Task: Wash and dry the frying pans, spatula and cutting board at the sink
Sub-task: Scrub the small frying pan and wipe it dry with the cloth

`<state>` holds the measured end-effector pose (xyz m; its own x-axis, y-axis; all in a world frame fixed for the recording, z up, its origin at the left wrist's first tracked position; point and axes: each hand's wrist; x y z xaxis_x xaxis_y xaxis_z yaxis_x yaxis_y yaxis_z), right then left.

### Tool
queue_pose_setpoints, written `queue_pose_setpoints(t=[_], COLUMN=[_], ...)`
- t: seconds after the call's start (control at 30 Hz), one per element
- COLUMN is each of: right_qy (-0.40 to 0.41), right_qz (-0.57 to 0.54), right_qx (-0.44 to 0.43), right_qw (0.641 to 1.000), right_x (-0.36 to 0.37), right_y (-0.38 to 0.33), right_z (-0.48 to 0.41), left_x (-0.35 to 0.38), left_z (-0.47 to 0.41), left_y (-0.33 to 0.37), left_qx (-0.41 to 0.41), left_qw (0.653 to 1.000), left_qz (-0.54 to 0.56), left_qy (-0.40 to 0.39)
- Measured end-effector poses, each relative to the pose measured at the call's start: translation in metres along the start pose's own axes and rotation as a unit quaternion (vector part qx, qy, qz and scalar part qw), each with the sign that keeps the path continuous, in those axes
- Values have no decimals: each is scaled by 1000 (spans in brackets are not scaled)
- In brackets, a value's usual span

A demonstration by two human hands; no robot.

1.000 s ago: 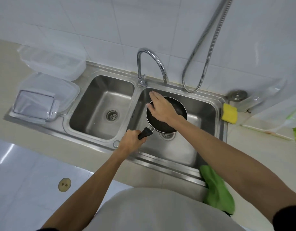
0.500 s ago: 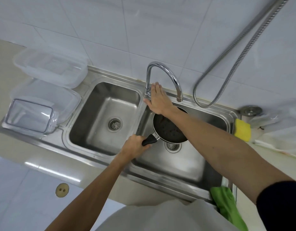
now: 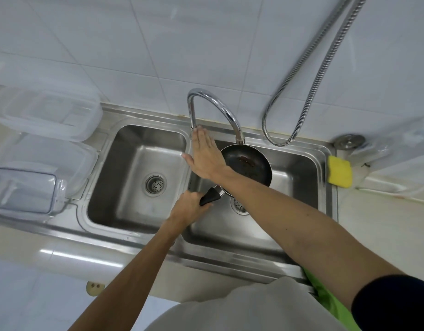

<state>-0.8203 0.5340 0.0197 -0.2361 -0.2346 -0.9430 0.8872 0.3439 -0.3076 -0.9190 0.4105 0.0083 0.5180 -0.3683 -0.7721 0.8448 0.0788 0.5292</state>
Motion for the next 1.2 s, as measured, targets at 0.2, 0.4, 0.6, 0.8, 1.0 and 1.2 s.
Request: queue_pose_setpoints(t=[0.2, 0.4, 0.6, 0.8, 1.0, 1.2], right_qy=[5, 83, 250, 323, 205, 125], right_qz=[-20, -184, -289, -147, -78, -9], right_qx=[-3, -46, 150, 391, 440, 479], right_qw=[1000, 978, 912, 849, 871, 869], right_x=[8, -9, -19, -32, -25, -15], right_y=[-3, 2, 86, 238, 317, 337], right_z=[4, 59, 199, 259, 232, 205], left_x=[7, 13, 28, 34, 30, 21], left_z=[-8, -16, -36, -51, -67, -67], left_y=[8, 29, 35, 42, 52, 51], left_qx=[26, 24, -18, 44, 68, 73], left_qw=[999, 993, 999, 999, 997, 997], left_qz=[14, 98, 45, 25, 8, -27], left_qy=[31, 55, -12, -15, -21, -24])
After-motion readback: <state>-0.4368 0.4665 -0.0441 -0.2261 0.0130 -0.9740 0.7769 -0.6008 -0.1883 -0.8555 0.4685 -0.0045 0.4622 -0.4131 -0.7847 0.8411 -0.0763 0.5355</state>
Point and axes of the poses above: each hand's wrist, its own z-axis away from the middle knuckle, its own x-axis out of the palm, y = z × x, and after that the axes turned 3 degrees about y, right-handed
